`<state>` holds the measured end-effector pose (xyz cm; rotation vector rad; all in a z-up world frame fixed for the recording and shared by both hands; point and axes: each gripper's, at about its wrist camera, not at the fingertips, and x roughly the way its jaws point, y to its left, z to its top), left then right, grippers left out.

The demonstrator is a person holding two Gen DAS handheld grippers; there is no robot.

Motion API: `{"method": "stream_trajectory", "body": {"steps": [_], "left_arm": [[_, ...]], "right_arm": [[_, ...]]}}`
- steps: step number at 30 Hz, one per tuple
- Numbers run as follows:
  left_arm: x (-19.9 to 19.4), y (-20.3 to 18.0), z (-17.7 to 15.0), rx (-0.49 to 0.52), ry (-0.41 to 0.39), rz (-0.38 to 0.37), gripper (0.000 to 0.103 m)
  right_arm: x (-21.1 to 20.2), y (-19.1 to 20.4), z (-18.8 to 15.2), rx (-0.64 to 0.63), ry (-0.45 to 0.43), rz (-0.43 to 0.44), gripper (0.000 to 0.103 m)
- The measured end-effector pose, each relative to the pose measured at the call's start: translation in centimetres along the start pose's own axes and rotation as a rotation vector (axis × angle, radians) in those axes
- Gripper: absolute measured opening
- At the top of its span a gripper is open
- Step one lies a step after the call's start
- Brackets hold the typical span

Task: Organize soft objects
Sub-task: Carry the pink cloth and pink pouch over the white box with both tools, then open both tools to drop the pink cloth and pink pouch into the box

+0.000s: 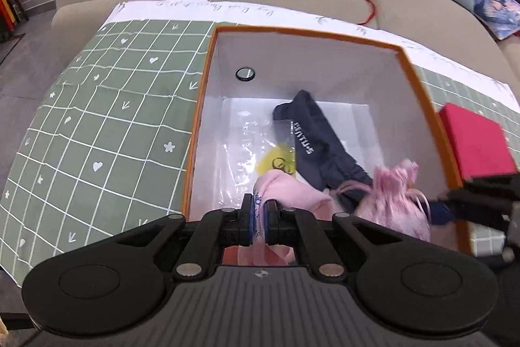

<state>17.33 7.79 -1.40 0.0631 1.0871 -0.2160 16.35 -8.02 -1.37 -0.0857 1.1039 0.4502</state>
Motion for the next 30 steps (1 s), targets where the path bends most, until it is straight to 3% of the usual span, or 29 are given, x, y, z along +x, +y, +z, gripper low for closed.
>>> {"method": "stream_trajectory", "body": {"steps": [4,7,10,13,17,24,27,29,30], "left_arm": [[1.1,0.2,1.0,-0.041,-0.008,0.009,0.006],[1.3,-0.1,2.1,-0.043,-0.038,0.063,0.006],[1.7,-0.2,2.8,-0.053,-0.045,0.105,0.006],[2.5,-0.1,3.1,-0.068,-0.013,0.116,0.006],[2.6,-0.8,2.8,-0.016,0.001,0.145,0.006],[2.6,-1.1,2.9,-0.003,0.027,0.15,0.018],[2.4,-1.3,2.5,0.014,0.032,0.15,0.033],[2.0,-1.4,2.3,0.023,0.034,0.13,0.067],[1.6,-1.5,2.3,0.025,0.031,0.115,0.073]], "right_arm": [[0.3,-0.1,0.2,0.008,-0.022,-0.021,0.037],[-0.6,-1.7,1.2,0.096,-0.093,0.034,0.036],[-1.1,-2.0,2.3,0.104,-0.129,-0.006,0.037],[0.0,-2.0,2.9,0.09,-0.078,-0.034,0.037],[1.8,-1.6,2.4,0.06,0.024,-0.012,0.039],[2.1,-1.0,2.0,0.05,0.025,-0.029,0.048],[1.1,-0.6,2.0,0.024,0.006,-0.027,0.054],[0.6,-0.3,2.1,0.005,-0.007,-0.026,0.055],[0.1,-0.2,2.0,-0.001,-0.011,-0.027,0.055]]}}
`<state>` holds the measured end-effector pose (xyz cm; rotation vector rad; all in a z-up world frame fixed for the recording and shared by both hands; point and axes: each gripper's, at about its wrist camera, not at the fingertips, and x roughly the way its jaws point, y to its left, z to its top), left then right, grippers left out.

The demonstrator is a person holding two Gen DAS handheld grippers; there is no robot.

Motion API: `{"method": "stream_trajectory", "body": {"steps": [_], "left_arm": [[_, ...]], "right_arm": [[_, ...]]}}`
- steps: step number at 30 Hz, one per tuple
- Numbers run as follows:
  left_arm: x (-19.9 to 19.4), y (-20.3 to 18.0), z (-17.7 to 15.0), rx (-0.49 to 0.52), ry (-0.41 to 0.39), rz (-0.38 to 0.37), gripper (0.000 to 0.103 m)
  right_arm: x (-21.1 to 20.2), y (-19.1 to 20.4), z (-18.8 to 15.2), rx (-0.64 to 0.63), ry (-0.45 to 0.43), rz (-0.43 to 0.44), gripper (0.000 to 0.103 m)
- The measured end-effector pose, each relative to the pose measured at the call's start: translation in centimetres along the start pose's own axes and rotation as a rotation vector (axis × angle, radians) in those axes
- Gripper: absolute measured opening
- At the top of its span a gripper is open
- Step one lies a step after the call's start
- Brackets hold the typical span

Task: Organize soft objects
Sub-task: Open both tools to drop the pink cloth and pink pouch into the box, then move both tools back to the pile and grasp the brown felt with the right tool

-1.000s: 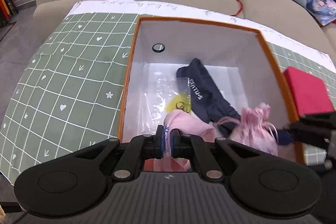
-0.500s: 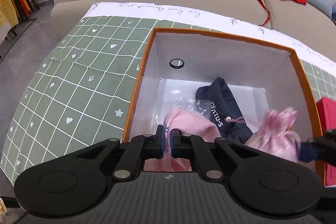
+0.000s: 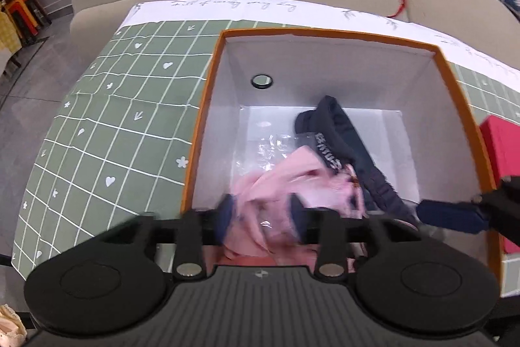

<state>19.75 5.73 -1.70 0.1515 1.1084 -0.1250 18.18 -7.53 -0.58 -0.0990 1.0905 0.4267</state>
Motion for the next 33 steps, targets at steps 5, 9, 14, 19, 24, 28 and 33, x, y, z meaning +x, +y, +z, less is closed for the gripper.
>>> {"method": "stream_trajectory", "body": {"steps": [5,9,14,19,24,28,33], "left_arm": [[-2.0,-0.4,-0.2,-0.006,-0.032,-0.025,0.086],[-3.7,-1.4,-0.1,0.032,-0.079,0.022,0.087],[-5.6,-1.8,0.4,0.007,-0.092,-0.016,0.087],[-7.9,-3.0,1.0,-0.002,-0.13,-0.035,0.087],[-10.3,-5.4,1.9,0.005,-0.182,-0.058,0.087],[-12.3,-7.6,2.4,-0.014,-0.231,-0.118,0.087],[-14.0,-11.6,2.7,0.013,-0.301,-0.176,0.087]], "right_arm": [[-1.4,0.5,0.0,-0.027,-0.04,0.006,0.084],[-2.4,0.6,-0.2,-0.028,-0.073,0.014,0.087],[-4.3,-0.1,-0.5,-0.02,-0.108,0.002,0.089],[-7.0,-1.9,-0.9,0.025,-0.137,0.011,0.09],[-10.7,-4.5,-1.5,0.098,-0.201,0.007,0.09],[-13.7,-7.2,-2.8,0.147,-0.253,-0.042,0.09],[-17.3,-11.0,-5.6,0.185,-0.303,-0.18,0.09]]}}
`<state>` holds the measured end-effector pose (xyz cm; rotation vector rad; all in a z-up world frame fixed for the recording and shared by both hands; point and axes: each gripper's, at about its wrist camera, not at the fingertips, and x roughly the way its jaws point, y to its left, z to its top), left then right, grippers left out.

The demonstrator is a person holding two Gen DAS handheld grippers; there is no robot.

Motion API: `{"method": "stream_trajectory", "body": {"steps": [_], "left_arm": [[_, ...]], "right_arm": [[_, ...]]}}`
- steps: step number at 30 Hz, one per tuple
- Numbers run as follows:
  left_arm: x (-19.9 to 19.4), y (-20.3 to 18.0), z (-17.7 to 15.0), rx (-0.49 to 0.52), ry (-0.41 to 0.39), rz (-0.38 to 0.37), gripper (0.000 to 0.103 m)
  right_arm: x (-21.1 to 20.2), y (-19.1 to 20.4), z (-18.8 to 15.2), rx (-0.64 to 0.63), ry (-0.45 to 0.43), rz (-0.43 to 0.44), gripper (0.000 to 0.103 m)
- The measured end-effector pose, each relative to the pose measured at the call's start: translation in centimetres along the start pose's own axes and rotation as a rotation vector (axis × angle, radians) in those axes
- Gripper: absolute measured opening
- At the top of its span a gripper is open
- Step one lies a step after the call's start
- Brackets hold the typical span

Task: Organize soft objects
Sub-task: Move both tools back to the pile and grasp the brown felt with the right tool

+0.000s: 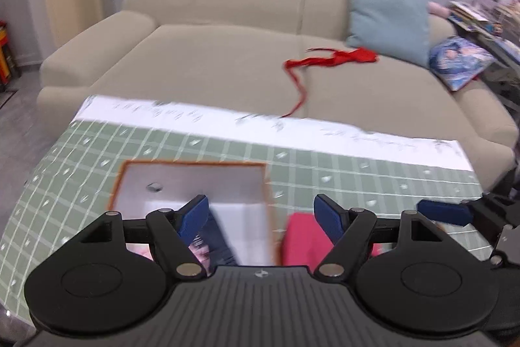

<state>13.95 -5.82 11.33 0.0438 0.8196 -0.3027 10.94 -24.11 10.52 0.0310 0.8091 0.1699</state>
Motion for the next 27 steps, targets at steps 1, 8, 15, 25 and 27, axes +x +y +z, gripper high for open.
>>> {"method": "stream_trajectory", "body": {"steps": [1,8,15,25,27], "left_arm": [[0.0,-0.7,0.0,0.0,-0.009,-0.013,0.087],[1.0,-7.1,-1.5,0.064,-0.011,-0.127,0.087],[2.3,-14.3,-6.3,0.282,0.055,-0.269,0.087],[6.0,-19.8,-12.7,0.456,0.159,-0.268,0.087],[6.7,-20.1,-13.7,0.462,0.167,-0.271,0.087]], "right_arm": [[-0.8,-1.0,-0.5,0.002,-0.016,-0.03,0.09],[-3.6,-9.9,-5.0,0.147,-0.049,-0.202,0.091],[-0.7,-20.2,-10.7,0.423,0.077,-0.322,0.091],[6.3,-25.4,-15.6,0.564,0.192,-0.324,0.091],[7.4,-25.8,-16.1,0.58,0.201,-0.32,0.091]]}}
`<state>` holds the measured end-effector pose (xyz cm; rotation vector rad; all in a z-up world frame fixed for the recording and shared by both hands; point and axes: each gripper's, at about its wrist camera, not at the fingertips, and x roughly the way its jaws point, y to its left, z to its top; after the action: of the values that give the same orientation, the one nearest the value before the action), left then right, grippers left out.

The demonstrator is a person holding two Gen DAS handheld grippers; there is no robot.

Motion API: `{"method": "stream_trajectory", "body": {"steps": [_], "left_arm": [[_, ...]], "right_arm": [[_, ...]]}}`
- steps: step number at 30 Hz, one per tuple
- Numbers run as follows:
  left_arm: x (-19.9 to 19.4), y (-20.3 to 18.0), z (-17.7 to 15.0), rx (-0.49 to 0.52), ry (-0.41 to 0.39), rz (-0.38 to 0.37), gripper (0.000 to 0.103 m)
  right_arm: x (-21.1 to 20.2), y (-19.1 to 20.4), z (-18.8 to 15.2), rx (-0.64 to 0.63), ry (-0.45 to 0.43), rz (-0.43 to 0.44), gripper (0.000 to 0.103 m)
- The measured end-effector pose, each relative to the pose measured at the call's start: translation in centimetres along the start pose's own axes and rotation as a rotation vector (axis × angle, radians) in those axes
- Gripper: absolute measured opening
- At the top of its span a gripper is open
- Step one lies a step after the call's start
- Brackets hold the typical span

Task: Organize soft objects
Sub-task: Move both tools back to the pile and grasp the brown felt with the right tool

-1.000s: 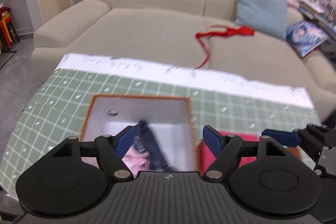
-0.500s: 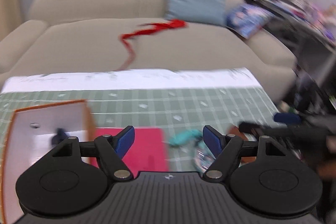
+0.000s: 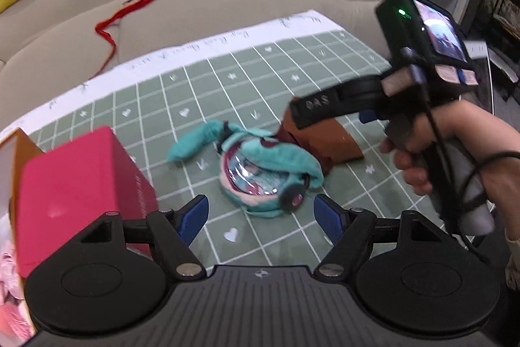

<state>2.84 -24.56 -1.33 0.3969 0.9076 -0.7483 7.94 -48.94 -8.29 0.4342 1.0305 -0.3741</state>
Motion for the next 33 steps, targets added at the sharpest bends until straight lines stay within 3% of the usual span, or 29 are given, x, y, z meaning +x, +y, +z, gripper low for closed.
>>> {"method": "stream_trajectory", "body": {"steps": [2,5,10,15,19,21,23,25,28,31,33], "left_arm": [[0.6,-0.2,-0.5,-0.002,-0.007,-0.015,0.087],[1.5,-0.3,-0.9,-0.002,-0.033,-0.059,0.087],[3.6,-0.7,-0.9,-0.004,-0.015,-0.062,0.087],[5.0,-1.6,-1.2,-0.023,-0.002,-0.04,0.087],[5.6,-1.6,-1.5,-0.038,0.008,-0.034,0.087],[5.7,-1.6,-1.6,-0.043,0.01,-0.025,0.087],[5.7,-1.5,-1.5,-0.05,0.001,-0.021,0.087],[5.7,-1.3,-1.4,-0.058,-0.01,-0.017,0.087],[6.0,-1.2,-1.0,-0.051,-0.027,-0.013,0.087],[7.2,-1.2,-0.7,-0.026,-0.035,-0.015,0.088],[7.7,-1.5,-0.6,-0.005,-0.058,0.022,0.088]], "right_arm": [[1.1,0.0,-0.3,-0.023,0.036,0.001,0.091],[1.6,0.9,-0.9,-0.106,0.015,-0.02,0.093],[2.1,2.4,-1.5,-0.209,-0.012,-0.055,0.093],[1.9,2.4,-2.1,-0.287,-0.046,-0.034,0.091],[1.3,2.0,-2.0,-0.307,-0.043,-0.01,0.073],[1.0,2.0,-2.0,-0.325,-0.039,0.006,0.058],[0.6,1.8,-1.8,-0.331,-0.026,0.022,0.033],[0.5,1.5,-1.7,-0.328,-0.011,0.029,0.024],[0.3,1.1,-1.6,-0.313,0.0,0.029,0.017],[0.2,1.1,-1.8,-0.318,0.0,0.03,0.017],[0.3,1.2,-1.8,-0.326,0.0,0.03,0.017]]}}
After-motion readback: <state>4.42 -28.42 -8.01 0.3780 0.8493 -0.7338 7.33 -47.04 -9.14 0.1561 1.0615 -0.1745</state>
